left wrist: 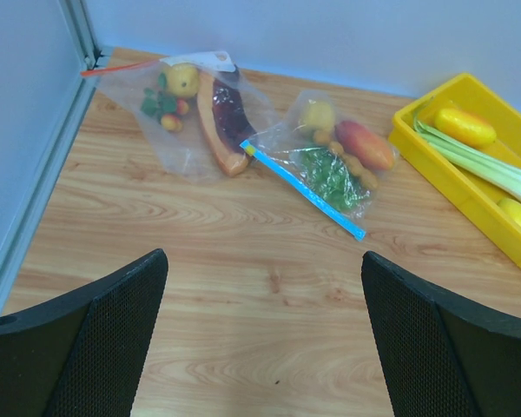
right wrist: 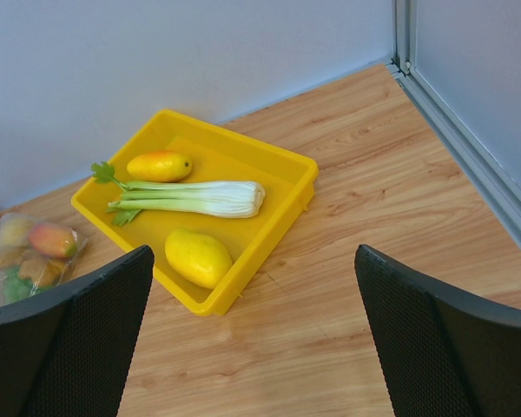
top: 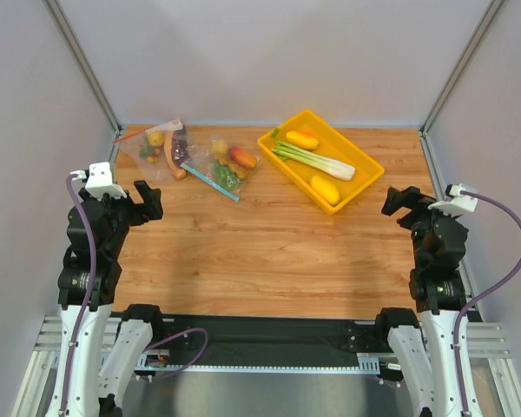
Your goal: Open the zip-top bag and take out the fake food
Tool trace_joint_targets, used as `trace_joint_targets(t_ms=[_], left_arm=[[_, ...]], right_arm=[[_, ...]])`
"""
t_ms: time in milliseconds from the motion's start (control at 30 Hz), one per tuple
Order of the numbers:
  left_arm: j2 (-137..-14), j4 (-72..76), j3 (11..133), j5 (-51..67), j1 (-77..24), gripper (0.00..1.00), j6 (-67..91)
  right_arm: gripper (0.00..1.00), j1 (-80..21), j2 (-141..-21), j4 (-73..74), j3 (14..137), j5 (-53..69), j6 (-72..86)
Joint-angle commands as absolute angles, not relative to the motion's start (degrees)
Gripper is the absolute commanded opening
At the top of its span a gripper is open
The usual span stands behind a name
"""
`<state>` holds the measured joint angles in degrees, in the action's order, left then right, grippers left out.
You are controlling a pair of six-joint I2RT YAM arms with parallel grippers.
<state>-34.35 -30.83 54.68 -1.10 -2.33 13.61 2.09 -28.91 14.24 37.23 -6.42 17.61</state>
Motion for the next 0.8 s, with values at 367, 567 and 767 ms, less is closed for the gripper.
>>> trace_joint_targets(t_ms=[367, 567, 767], left_arm=[[-40.51, -24.19, 49.15, 4.91, -2.28, 0.99, 25.38], [-50.76, -9.76, 42.1, 2.65, -5.27, 0.98, 33.84], [-67.37, 3.15, 43.94, 2.81, -7.91, 0.98, 39.81]], right_arm=[[1.0, 2.02, -28.74, 16.79, 38.5, -5.54, 18.1], [1.0, 2.02, -28.65, 17.84, 38.76, -4.92, 18.37], [1.0, 1.93, -28.83, 17.32, 38.06, -3.78, 18.54]])
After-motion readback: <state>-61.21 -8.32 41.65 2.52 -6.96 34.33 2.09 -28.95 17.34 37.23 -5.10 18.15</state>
